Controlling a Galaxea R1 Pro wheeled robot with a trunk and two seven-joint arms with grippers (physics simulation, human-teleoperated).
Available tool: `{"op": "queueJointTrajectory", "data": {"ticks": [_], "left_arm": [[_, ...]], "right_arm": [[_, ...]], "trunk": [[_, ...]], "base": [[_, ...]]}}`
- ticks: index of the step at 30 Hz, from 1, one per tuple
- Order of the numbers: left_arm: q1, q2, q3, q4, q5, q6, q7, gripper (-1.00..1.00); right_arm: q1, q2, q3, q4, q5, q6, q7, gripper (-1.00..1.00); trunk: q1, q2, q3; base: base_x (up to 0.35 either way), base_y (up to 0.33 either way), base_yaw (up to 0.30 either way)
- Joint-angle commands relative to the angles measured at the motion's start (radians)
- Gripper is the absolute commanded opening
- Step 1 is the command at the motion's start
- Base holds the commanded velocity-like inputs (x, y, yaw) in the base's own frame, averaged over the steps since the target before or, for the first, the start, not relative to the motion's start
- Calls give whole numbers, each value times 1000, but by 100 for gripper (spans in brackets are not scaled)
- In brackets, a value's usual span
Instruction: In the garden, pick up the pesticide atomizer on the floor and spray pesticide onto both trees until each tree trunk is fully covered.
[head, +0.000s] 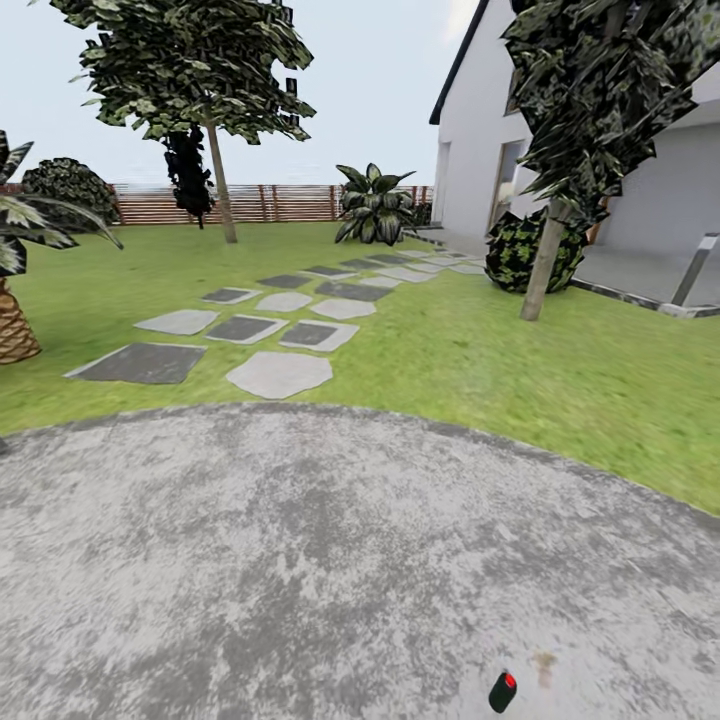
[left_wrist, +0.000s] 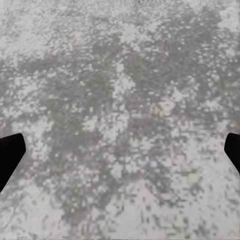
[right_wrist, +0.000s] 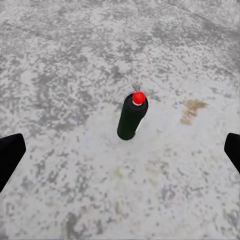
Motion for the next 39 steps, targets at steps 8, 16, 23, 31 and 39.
{"op": "queueJointTrajectory", "data": {"ticks": [8,16,23,31,39], "left_arm": [[-1,0,-3,1,2,-4,2,100],[-1,0,-3,1,2,-5,1,100],[-1,0,-3,1,2,-6,1,100],[-1,0,-3,1,2,-6,1,100],[-1,0,-2,0,2,-4,1,100]], "right_arm": [[0,0,0,0,0,-3,0,100],[0,0,0,0,0,-3,0,100],[0,0,0,0,1,-3,0,100],[-1,0,0,0,1,-3,0,100],[0,0,0,0,0,-3,0,100]], "trunk": [[0,0,-1],[0,0,1],[0,0,5],[0,0,8],[0,0,8]], "base": [[311,152,-1],[93,30,-109],[2,1,-239],[37,7,-169],[278,112,-10]]}}
